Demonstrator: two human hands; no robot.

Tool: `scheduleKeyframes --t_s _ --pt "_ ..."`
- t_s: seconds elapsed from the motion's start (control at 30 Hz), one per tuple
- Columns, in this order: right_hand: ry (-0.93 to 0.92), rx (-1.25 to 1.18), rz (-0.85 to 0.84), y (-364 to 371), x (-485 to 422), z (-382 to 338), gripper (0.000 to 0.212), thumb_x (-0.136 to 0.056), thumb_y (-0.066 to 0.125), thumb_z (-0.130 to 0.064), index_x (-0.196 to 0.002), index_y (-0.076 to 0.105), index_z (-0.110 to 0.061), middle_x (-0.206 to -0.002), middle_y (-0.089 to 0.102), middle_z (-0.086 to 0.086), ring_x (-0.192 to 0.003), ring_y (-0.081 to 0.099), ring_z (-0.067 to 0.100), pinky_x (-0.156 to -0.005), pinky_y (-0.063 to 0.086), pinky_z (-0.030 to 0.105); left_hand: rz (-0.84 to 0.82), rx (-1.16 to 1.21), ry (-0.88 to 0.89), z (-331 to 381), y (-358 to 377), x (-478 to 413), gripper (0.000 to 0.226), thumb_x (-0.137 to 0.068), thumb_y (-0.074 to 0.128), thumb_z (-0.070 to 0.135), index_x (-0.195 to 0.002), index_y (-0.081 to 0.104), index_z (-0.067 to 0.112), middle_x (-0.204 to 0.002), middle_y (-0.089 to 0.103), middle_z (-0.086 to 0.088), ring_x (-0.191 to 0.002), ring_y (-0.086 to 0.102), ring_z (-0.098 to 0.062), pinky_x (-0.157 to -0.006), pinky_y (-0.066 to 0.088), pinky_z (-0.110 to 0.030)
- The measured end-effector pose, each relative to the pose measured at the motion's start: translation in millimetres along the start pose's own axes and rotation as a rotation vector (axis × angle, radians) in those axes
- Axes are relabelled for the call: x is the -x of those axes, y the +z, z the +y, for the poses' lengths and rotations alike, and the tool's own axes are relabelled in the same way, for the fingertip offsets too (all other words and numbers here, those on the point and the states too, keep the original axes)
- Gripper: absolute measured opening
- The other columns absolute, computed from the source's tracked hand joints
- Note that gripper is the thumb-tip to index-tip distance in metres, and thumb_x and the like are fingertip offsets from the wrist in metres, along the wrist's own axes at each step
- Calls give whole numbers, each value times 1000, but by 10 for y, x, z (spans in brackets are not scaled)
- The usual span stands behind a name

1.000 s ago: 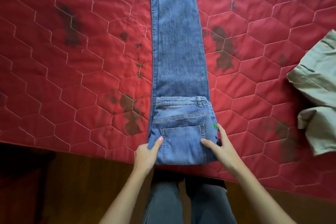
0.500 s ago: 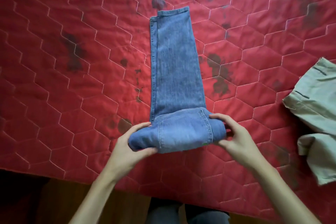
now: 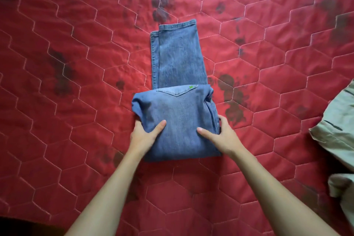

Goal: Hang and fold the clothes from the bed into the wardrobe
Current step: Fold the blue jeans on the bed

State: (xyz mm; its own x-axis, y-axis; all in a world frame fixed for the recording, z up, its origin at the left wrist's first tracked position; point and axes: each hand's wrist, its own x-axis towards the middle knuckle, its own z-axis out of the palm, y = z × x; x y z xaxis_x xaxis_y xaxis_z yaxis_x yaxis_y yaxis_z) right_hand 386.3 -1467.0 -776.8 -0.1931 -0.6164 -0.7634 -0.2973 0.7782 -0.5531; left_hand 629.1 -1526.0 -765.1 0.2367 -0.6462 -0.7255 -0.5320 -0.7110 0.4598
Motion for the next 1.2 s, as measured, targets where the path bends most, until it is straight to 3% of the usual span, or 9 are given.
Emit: scheduleKeyframes --t_s 0.1,0.33,0.53,0.63,0.77,0.87,0.93,1.07,1.2 --pt "97 28 41 74 73 121 69 -75 77 -57 -128 49 -22 -119 65 -3 -113 60 21 -98 46 35 60 -107 -76 -136 98 28 73 -73 75 64 -116 56 8 -129 62 -15 -122 56 -33 -96 42 -36" --pt "300 25 -104 221 575 673 33 -73 80 -54 -84 77 -24 -90 77 -7 -92 71 11 -84 55 32 -154 -293 -309 -587 -5 440 108 -53 66 89 -109 68 -2 -120 69 -19 -112 65 -34 -95 52 -39" --pt "382 -115 -282 226 1301 917 24 -81 79 -31 -96 76 -12 -96 78 -3 -97 72 13 -76 55 20 -316 -306 -378 -984 -168 1036 88 -62 70 81 -103 72 2 -110 73 -11 -104 68 -28 -88 53 -35" --pt "356 -165 -196 112 1629 815 34 -84 77 -28 -113 63 -15 -95 75 3 -83 70 9 -67 51 16 -434 -216 -402 -946 -394 1216 52 -77 73 60 -87 74 9 -95 75 1 -85 70 -13 -73 54 -27" --pt "192 -315 -86 -203 1641 344 47 -82 74 -43 -124 55 -43 -96 74 0 -82 69 1 -68 52 16 -418 -78 -316 -586 -705 1095 50 -74 77 57 -85 79 9 -87 79 0 -87 74 -19 -86 56 -36" --pt "112 -412 -124 -320 1311 -115 80 -55 62 -89 -108 74 -30 -101 74 -5 -84 67 10 -57 52 21 -346 74 -253 -211 -767 819 62 -73 67 67 -94 77 9 -89 78 -6 -82 74 -21 -84 56 -34" --pt "97 -497 -90 -325 1003 -320 97 -41 62 -96 -94 72 -15 -78 69 1 -66 64 15 -52 53 25 -283 179 -237 45 -737 565 60 -88 53 67 -89 75 12 -81 76 -11 -74 72 -25 -76 57 -33" --pt "-67 -353 -30 -265 417 -641 64 -70 72 -69 -108 67 -19 -72 57 -3 -62 53 9 -63 51 26 -13 115 -154 319 -555 -23 74 -96 35 65 -58 70 12 -61 70 -9 -75 66 -32 -83 53 -41" --pt "-108 150 186 -41 -117 -597 60 -78 78 -44 -132 58 -27 -112 53 7 -103 57 20 -101 44 33 106 -232 3 287 -284 -283 59 -91 48 65 -116 61 13 -124 63 -18 -121 55 -35 -99 39 -38"
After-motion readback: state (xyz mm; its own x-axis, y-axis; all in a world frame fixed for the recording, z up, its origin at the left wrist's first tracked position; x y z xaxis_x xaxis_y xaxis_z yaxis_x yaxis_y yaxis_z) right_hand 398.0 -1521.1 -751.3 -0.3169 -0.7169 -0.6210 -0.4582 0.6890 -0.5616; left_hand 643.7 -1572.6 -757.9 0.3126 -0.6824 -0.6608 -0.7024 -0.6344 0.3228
